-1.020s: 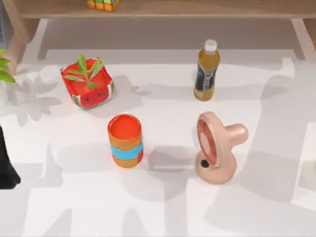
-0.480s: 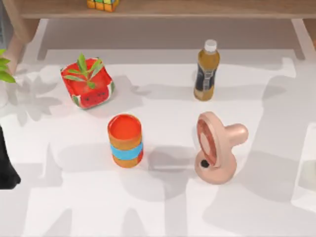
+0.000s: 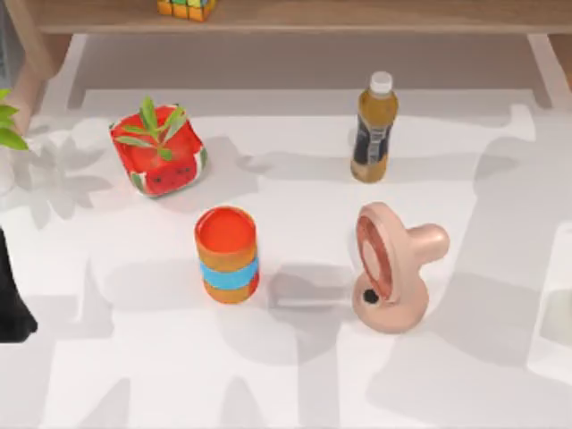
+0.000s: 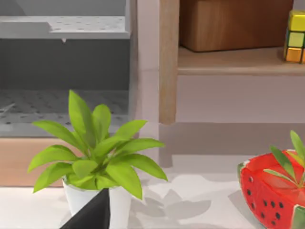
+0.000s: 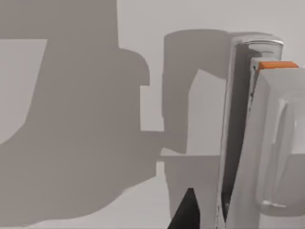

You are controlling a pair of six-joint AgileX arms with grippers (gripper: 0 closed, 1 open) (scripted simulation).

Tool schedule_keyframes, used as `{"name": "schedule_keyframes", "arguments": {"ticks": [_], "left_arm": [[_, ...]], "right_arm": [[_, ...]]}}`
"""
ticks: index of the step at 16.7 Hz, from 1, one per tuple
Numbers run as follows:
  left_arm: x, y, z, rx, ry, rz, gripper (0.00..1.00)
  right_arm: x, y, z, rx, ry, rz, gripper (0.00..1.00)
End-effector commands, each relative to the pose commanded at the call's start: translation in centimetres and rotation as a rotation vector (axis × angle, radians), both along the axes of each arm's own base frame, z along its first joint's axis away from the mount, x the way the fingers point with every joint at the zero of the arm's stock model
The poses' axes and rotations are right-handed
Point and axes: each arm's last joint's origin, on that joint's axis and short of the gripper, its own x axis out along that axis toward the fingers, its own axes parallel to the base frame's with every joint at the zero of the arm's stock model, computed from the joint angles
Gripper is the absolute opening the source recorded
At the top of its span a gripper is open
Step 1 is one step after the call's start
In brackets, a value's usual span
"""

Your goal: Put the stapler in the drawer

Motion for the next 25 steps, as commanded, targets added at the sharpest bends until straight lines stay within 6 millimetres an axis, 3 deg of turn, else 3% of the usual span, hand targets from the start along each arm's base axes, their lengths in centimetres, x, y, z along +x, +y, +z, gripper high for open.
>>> {"name": "schedule_keyframes", "arguments": {"ticks": [3, 4, 16, 20, 25], "left_arm": [[0.0, 0.0, 0.0, 0.0, 0.0, 0.0, 1.0], [0.0, 0.0, 0.0, 0.0, 0.0, 0.0, 1.0], [0.0, 0.0, 0.0, 0.0, 0.0, 0.0, 1.0], [0.0, 0.0, 0.0, 0.0, 0.0, 0.0, 1.0], [0.0, 0.0, 0.0, 0.0, 0.0, 0.0, 1.0]], "right_arm": [[0.0, 0.0, 0.0, 0.0, 0.0, 0.0, 0.98], [0.0, 0.0, 0.0, 0.0, 0.0, 0.0, 1.0], [-0.3, -0.1, 0.3, 0.006, -0.016, 0.025, 1.0], [-1.1, -0.3, 2.4, 0.004, -0.132, 0.127, 1.0], [-3.0, -1.8, 7.0, -0.099, -0.453, 0.296, 1.0]]}}
